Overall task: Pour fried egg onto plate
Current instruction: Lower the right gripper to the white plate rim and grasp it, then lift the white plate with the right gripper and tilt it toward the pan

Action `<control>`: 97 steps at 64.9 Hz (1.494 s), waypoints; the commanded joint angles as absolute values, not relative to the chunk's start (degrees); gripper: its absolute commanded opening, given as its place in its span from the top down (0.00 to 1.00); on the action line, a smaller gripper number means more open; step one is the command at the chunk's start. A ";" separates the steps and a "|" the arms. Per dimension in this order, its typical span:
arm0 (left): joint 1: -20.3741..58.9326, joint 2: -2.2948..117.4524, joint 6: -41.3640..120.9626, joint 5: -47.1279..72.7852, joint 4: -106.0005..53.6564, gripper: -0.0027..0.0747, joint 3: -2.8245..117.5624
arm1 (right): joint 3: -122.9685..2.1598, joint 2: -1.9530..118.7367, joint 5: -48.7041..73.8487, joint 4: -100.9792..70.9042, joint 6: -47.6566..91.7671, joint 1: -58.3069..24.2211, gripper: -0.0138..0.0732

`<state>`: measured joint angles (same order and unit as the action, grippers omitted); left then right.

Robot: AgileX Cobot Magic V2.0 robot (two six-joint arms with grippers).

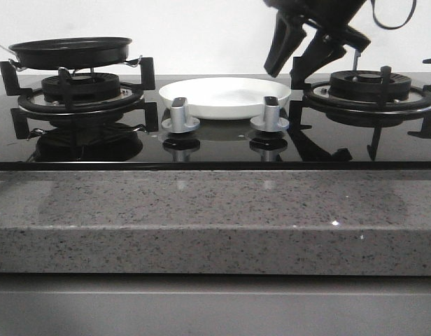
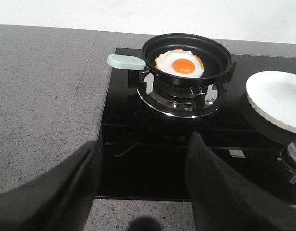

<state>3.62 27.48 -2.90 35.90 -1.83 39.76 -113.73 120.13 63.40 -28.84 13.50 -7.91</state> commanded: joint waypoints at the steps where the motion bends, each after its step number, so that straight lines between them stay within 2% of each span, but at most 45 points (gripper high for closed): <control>1: 3.76 28.06 -3.00 31.48 -2.22 0.50 41.66 | -116.36 118.07 62.66 -30.68 13.55 -7.69 0.39; 15: 3.76 28.06 -3.00 31.48 -2.22 0.56 41.66 | -116.36 119.99 62.55 -30.69 13.55 -7.69 0.39; 20: 3.76 28.06 -3.00 31.48 -2.22 0.58 41.66 | -116.36 120.35 62.61 -30.69 13.55 -7.69 0.43; 52: 3.76 28.06 -3.00 31.48 -2.22 0.72 41.66 | -116.36 121.78 60.48 -30.46 13.55 -7.69 0.92; 84: 3.76 28.06 -3.00 31.48 -2.22 0.83 41.66 | -115.34 110.39 60.20 -32.90 13.33 -7.69 0.91; 92: 3.76 28.06 -3.00 31.48 -2.22 0.85 41.66 | -108.84 103.86 57.00 -32.90 13.33 -7.69 0.92; 97: 3.76 28.06 -3.00 31.48 -2.22 0.86 41.66 | -100.28 98.26 52.29 -32.90 13.53 -7.69 0.92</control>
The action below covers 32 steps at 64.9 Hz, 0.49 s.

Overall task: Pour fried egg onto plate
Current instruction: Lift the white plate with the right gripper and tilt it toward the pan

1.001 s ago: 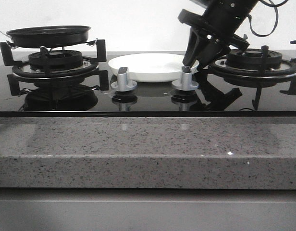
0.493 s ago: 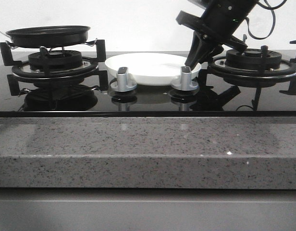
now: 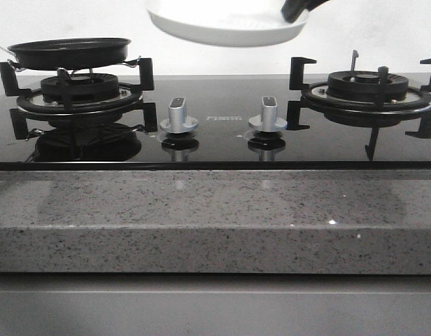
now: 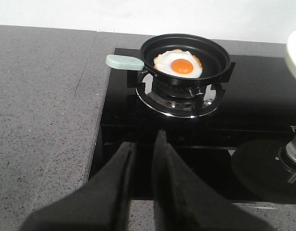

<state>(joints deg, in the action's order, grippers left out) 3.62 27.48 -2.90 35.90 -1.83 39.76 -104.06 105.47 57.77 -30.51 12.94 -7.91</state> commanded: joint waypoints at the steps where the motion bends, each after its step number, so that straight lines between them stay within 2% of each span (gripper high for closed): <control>1: 3.76 28.06 -3.00 31.48 -2.22 0.86 41.66 | -98.09 96.80 51.50 -32.90 13.66 -7.69 0.92; 15: 3.76 28.06 -3.00 31.48 -2.22 0.90 41.66 | -77.51 83.05 43.05 -32.90 15.06 -7.76 0.92; 32: 3.76 28.06 -3.00 31.48 -2.22 0.96 41.66 | -62.86 72.55 41.73 -32.90 15.09 -7.87 0.92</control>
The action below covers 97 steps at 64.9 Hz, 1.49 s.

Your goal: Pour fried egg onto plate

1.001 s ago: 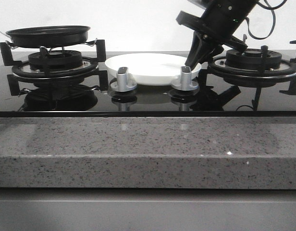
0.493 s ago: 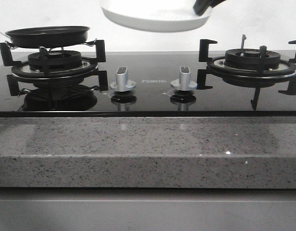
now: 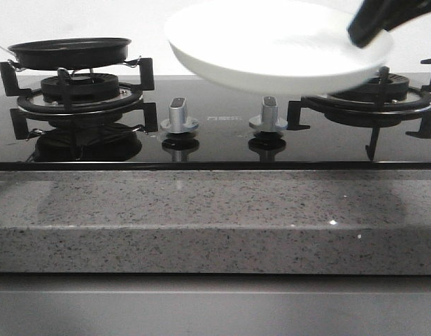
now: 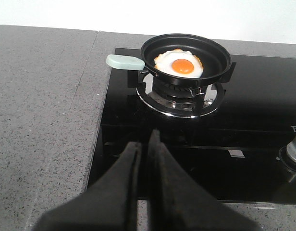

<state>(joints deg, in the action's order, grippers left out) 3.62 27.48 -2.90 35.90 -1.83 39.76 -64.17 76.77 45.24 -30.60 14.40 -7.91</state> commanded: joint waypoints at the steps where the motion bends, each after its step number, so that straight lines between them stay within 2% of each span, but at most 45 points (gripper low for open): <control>1: 3.76 28.06 -3.00 31.48 -2.22 0.96 41.66 | -62.39 72.21 41.56 -32.90 15.09 -7.87 0.92; 12: 3.76 28.06 -3.00 31.48 -2.22 0.99 41.66 | -60.11 71.03 40.78 -32.90 15.09 -7.87 0.92; 97: 3.76 28.28 -3.00 28.13 -2.94 0.99 41.66 | -60.11 71.42 41.32 -32.97 15.09 -7.87 0.92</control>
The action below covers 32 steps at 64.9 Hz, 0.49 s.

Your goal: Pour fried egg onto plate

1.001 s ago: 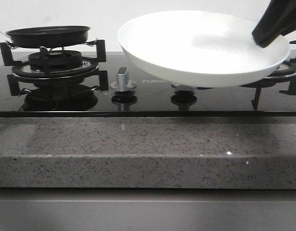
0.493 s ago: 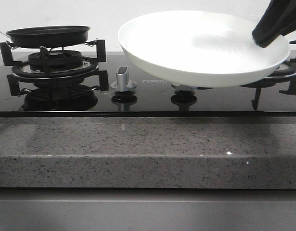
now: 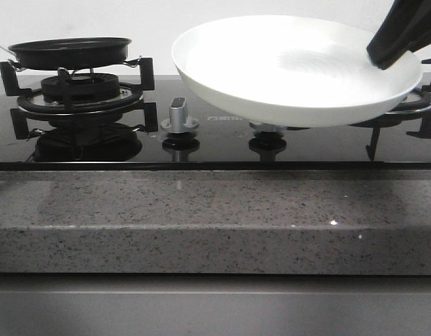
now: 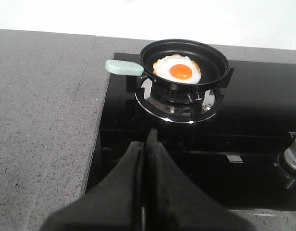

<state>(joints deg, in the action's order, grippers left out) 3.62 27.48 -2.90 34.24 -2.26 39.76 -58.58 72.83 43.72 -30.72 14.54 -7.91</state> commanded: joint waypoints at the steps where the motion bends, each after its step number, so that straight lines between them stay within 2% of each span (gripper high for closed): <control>1: 3.76 28.28 -3.00 27.99 -2.94 0.99 41.66 | -60.11 71.42 41.32 -32.97 15.09 -7.87 0.92; 11: 3.76 29.20 -3.00 27.63 -2.48 0.98 41.66 | -60.11 71.42 41.32 -32.97 15.09 -7.87 0.92; 17: 3.76 29.81 -3.00 26.11 -2.48 0.90 41.66 | -60.11 71.42 41.32 -32.97 15.09 -7.87 0.92; 25: 3.76 30.13 -3.00 23.28 -2.31 0.62 41.66 | -60.11 71.42 41.31 -32.97 15.09 -7.87 0.92; 27: 3.76 30.23 -3.00 22.28 -2.25 0.49 41.66 | -60.11 71.42 41.31 -32.97 15.09 -7.87 0.92; 30: 3.76 30.23 -3.00 21.55 -2.25 0.37 41.66 | -60.11 71.42 41.31 -32.97 15.09 -7.87 0.92; 32: 3.76 30.23 -3.00 21.36 -2.25 0.32 41.66 | -60.11 71.42 41.31 -32.97 15.09 -7.87 0.92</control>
